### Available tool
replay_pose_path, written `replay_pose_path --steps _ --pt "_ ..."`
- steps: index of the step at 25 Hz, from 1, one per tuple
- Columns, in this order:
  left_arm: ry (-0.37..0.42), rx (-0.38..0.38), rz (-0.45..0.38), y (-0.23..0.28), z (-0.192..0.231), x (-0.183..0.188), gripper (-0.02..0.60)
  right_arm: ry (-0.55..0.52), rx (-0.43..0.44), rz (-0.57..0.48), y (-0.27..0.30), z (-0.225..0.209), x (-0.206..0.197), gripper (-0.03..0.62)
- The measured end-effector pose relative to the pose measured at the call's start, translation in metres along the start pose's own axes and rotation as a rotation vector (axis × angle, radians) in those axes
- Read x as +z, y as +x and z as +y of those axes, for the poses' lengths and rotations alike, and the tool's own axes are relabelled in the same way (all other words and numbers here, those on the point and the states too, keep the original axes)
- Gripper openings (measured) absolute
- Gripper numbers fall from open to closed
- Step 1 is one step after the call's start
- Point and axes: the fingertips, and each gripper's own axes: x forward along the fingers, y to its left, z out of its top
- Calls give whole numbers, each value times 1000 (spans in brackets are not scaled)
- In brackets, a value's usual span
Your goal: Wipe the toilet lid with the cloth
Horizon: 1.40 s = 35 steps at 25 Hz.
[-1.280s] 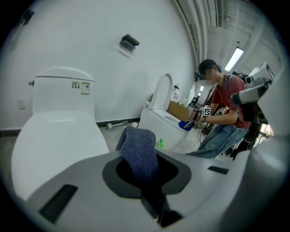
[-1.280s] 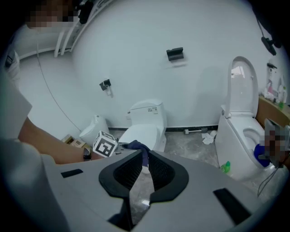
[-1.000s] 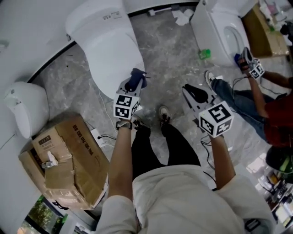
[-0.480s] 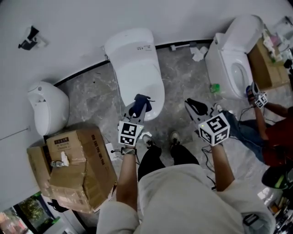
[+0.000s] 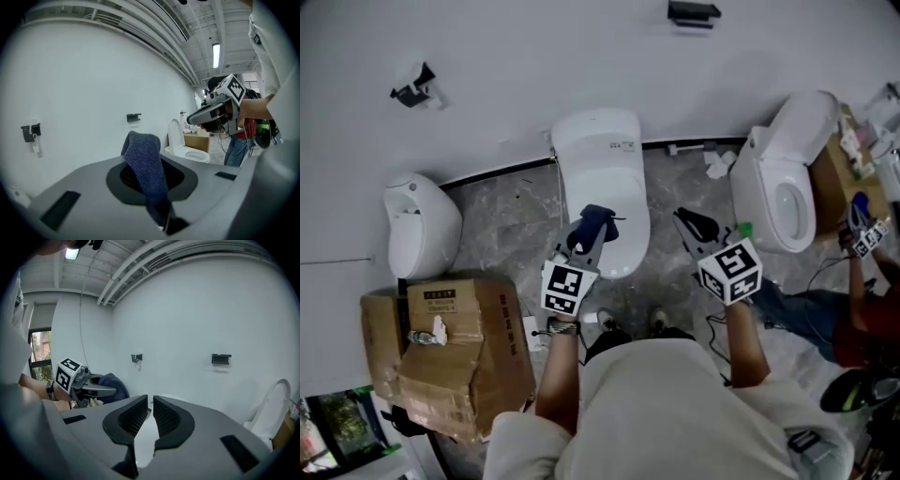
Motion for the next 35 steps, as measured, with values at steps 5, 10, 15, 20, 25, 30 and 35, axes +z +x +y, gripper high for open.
replay_pose_path --steps 5,10,15,20,25,30,35 --pt "38 30 -68 -11 15 62 43 -20 3 -58 -5 -2 49 50" --pt "70 57 -136 -26 21 112 43 -29 8 -137 -13 -1 98 44" --pt "81 55 -185 -33 19 148 43 -57 14 -225 -28 -2 142 43" --pt "103 79 -231 -39 26 176 43 -75 61 -282 -33 7 174 41" --pt "160 90 -243 -38 33 202 43 -115 58 -287 -34 8 192 38" --pt "206 77 -260 -40 33 222 43 -157 3 -283 -35 1 202 29" --pt "208 67 -280 -44 30 226 43 -156 -32 -277 -35 -3 199 28"
